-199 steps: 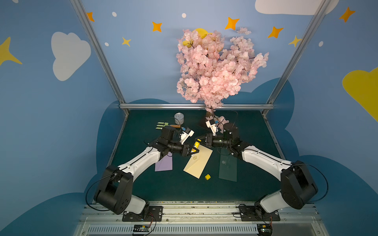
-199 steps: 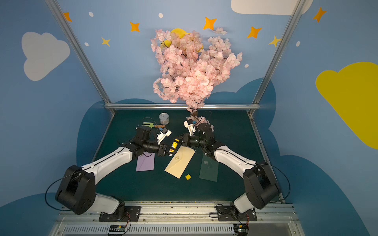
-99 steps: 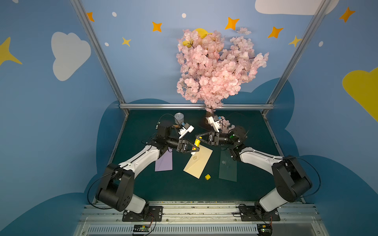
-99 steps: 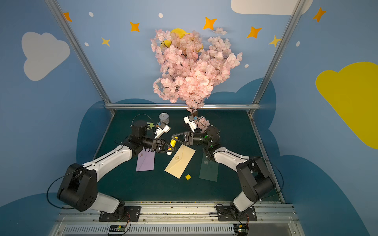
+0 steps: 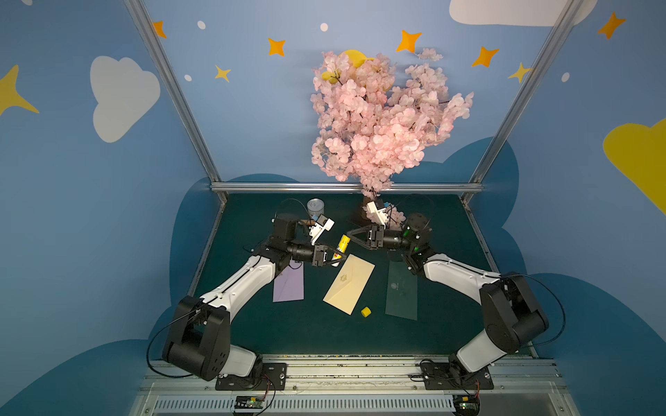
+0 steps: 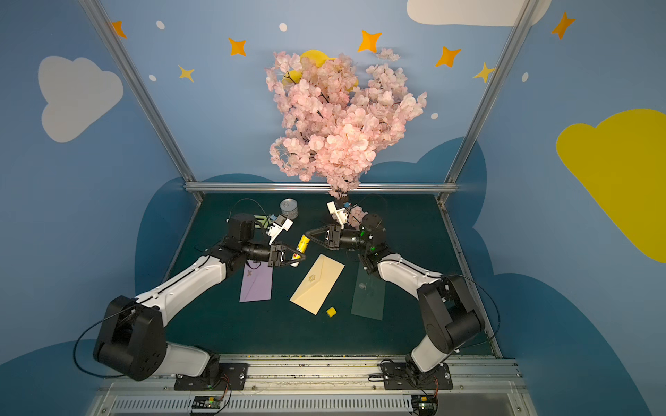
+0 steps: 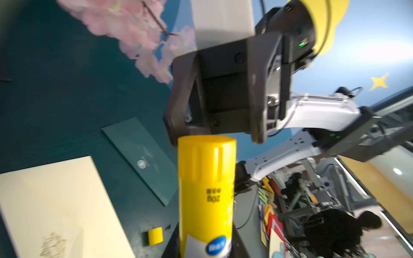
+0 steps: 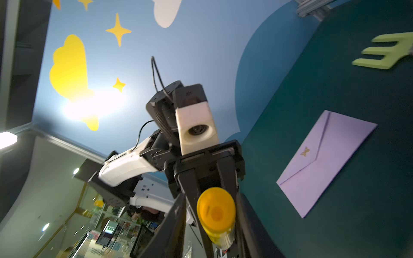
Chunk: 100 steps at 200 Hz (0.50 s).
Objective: Seal the envelope with a glue stick
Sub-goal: Screw the glue stick.
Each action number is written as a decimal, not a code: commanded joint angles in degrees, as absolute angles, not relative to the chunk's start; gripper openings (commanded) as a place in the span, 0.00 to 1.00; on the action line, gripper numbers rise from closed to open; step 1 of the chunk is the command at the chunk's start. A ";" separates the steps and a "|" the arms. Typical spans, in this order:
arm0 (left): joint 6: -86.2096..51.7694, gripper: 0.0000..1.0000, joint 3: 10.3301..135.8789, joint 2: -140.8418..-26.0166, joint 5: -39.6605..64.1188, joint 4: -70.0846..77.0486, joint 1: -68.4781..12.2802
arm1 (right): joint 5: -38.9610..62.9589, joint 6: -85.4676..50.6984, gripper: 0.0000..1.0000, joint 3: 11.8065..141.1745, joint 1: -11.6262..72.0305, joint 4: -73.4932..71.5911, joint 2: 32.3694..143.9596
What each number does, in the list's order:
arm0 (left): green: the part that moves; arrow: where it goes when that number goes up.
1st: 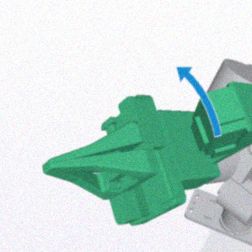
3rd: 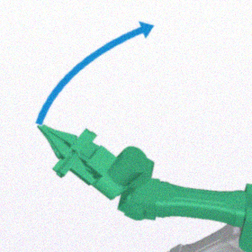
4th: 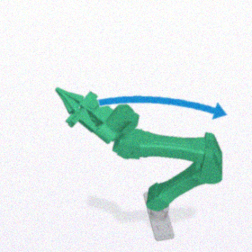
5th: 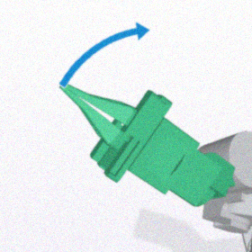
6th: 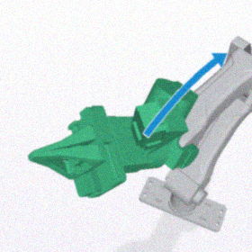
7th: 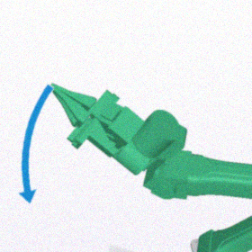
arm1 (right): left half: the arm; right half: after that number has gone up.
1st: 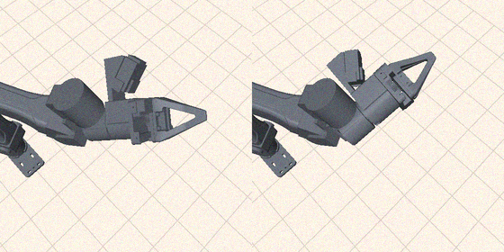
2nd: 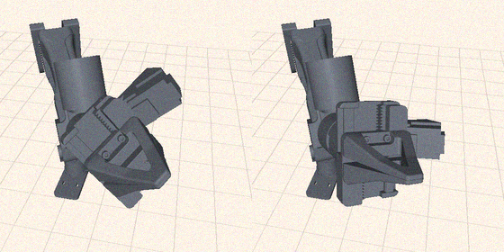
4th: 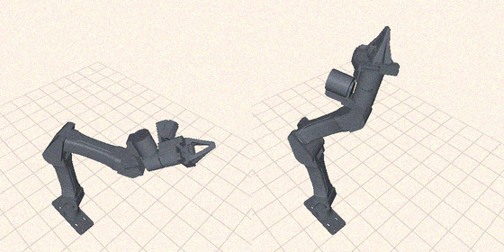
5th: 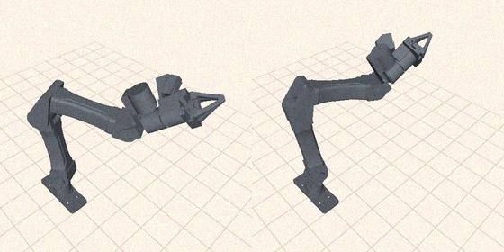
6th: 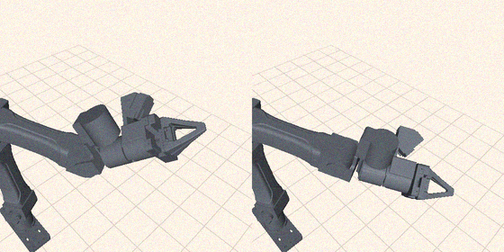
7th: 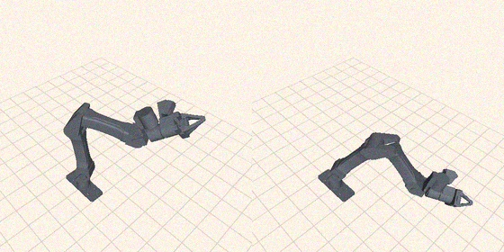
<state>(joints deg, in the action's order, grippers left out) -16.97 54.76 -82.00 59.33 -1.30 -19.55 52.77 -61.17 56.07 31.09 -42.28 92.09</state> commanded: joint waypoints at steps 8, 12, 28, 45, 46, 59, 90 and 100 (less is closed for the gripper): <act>-9.01 0.02 55.32 -81.62 45.01 -10.43 -20.56 | 44.01 -53.44 0.43 61.20 32.72 -20.61 91.14; -8.63 0.02 55.43 -81.84 43.92 -11.02 -20.71 | 43.43 -52.94 0.43 61.75 32.99 -18.91 91.37; -7.42 0.02 55.99 -82.46 40.45 -12.92 -21.63 | 40.64 -49.98 0.44 64.67 34.37 -12.05 92.50; -7.03 0.02 56.12 -82.47 37.13 -13.25 -22.40 | 38.59 -48.61 0.45 66.75 35.41 -7.82 93.80; -7.03 0.03 56.14 -82.45 37.02 -13.26 -22.41 | 38.45 -48.61 0.45 66.82 35.46 -7.69 93.88; -7.12 0.02 56.16 -82.33 35.04 -13.44 -23.05 | 37.04 -48.41 0.45 67.53 35.90 -6.17 94.60; -7.62 0.02 55.92 -81.70 31.72 -13.27 -23.80 | 34.82 -48.22 0.48 68.29 36.45 -4.20 95.51; -7.74 0.02 55.89 -81.70 31.40 -13.09 -23.92 | 34.01 -48.08 0.49 68.61 36.73 -3.33 95.56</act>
